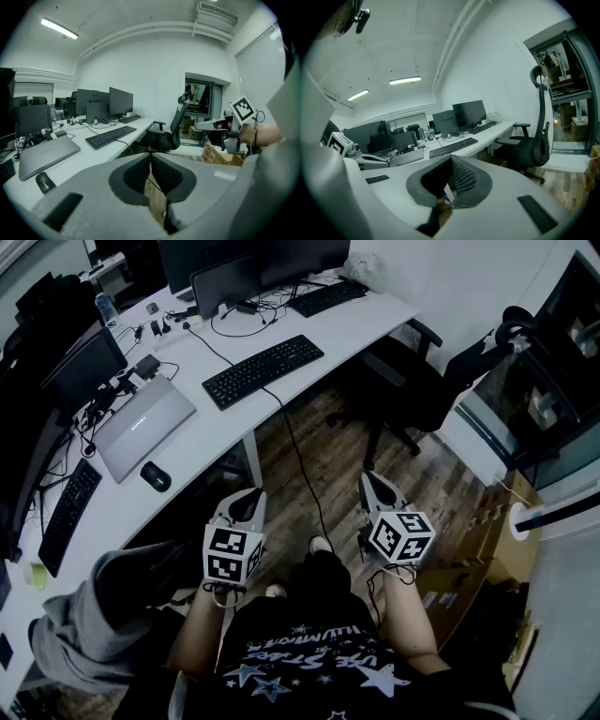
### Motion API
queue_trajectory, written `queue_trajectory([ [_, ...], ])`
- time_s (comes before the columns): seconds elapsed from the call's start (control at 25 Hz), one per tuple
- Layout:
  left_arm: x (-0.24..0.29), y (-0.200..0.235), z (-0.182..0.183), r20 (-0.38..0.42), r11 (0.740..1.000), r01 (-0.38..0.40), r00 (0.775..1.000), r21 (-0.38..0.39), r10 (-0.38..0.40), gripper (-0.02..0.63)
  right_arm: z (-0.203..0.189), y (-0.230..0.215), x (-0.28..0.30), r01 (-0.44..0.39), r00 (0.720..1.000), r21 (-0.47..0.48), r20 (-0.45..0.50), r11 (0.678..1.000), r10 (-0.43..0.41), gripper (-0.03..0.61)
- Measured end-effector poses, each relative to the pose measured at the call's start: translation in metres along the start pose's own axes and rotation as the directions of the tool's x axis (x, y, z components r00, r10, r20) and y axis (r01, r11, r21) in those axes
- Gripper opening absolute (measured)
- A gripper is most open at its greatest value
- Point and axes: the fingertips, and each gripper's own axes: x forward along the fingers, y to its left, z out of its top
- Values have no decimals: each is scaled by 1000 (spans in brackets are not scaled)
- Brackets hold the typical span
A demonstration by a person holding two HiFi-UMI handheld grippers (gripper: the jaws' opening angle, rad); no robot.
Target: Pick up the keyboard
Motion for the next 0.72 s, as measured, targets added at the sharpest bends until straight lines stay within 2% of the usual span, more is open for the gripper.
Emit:
queue_trajectory([
  [0.2,1,7,1,3,1000,0,1000,-7,0,29,-2,-1,4,0,1000,-27,-13,1000,0,5],
  [0.48,7,11,-4,5,999,12,1000,-40,-12,29,-9,-15,4,28,999,-14,-25,1000,-28,5],
  [0.72,21,6,11,37,999,13,999,-46,-11,36,7,-29,21,-34,999,45,29,998,33,5],
])
